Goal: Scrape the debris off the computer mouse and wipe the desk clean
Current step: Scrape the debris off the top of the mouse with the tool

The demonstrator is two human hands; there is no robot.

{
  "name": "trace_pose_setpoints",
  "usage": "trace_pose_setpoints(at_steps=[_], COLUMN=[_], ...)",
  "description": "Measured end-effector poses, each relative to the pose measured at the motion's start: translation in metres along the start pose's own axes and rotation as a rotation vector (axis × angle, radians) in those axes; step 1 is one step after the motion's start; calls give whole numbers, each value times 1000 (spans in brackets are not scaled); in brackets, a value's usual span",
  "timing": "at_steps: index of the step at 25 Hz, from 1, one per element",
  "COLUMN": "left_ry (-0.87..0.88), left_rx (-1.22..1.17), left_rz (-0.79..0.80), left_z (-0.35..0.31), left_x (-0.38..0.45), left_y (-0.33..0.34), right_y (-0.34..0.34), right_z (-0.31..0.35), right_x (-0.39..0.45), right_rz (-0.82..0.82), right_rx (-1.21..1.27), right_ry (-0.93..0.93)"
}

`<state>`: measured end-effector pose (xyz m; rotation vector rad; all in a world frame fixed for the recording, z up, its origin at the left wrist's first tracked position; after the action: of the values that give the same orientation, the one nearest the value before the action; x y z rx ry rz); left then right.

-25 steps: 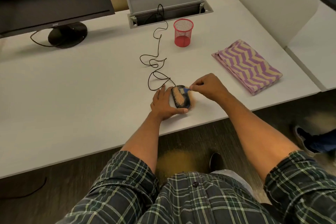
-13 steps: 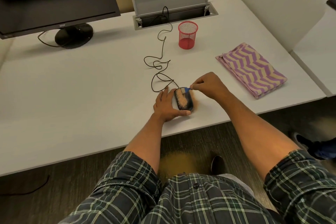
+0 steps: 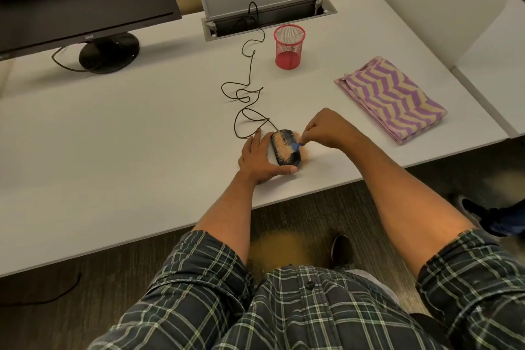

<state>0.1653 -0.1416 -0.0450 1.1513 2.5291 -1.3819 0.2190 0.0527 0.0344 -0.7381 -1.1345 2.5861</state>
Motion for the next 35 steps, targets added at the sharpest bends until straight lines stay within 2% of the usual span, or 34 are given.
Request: trace_pose_setpoints(at_steps=[4,10,13,16,20,23,26,30,33,35], left_ry=[3,3,7,2,6,0,0,0,4,4], left_rx=[-3,8,19,19,16,17,19,17,12,6], left_rz=[-7,-10,-11,-13,-11,-9,-3,-1,3,1], left_z=[0,-1,-1,-1,-1,-2,-3,-3,-3,-3], left_x=[0,0,0,0,0,-1,-1,-2,-1,-1], left_y=[0,0,0,0,0,-1,-1,-1,-1,-1], right_y=[2,6,4,6,7,6,2,2,-1,-1], right_z=[4,15,22,27,29,29,31,34,37,38], right_x=[0,4,6,8,10,11,12,15,18,17], right_rz=[-130,-94,-146,-71,-95,-23,-75,-6,-53,-27], right_rx=[-5,-186,-242,-304,-293,-304,-281,-323,-296,-314], right_ry=[-16,-48,-57,-47,-54,-38,-40,-10,-17,-14])
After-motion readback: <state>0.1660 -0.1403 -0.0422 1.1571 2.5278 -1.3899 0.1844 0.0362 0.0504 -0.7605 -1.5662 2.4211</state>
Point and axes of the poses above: each hand's wrist, its own x-axis towards the middle knuckle, its own y-axis out of the palm, z = x × y, the point moved 2 cm from there along x, towards the middle knuckle, and after that the axes turned 3 degrees about y, right-handed, at the moved point
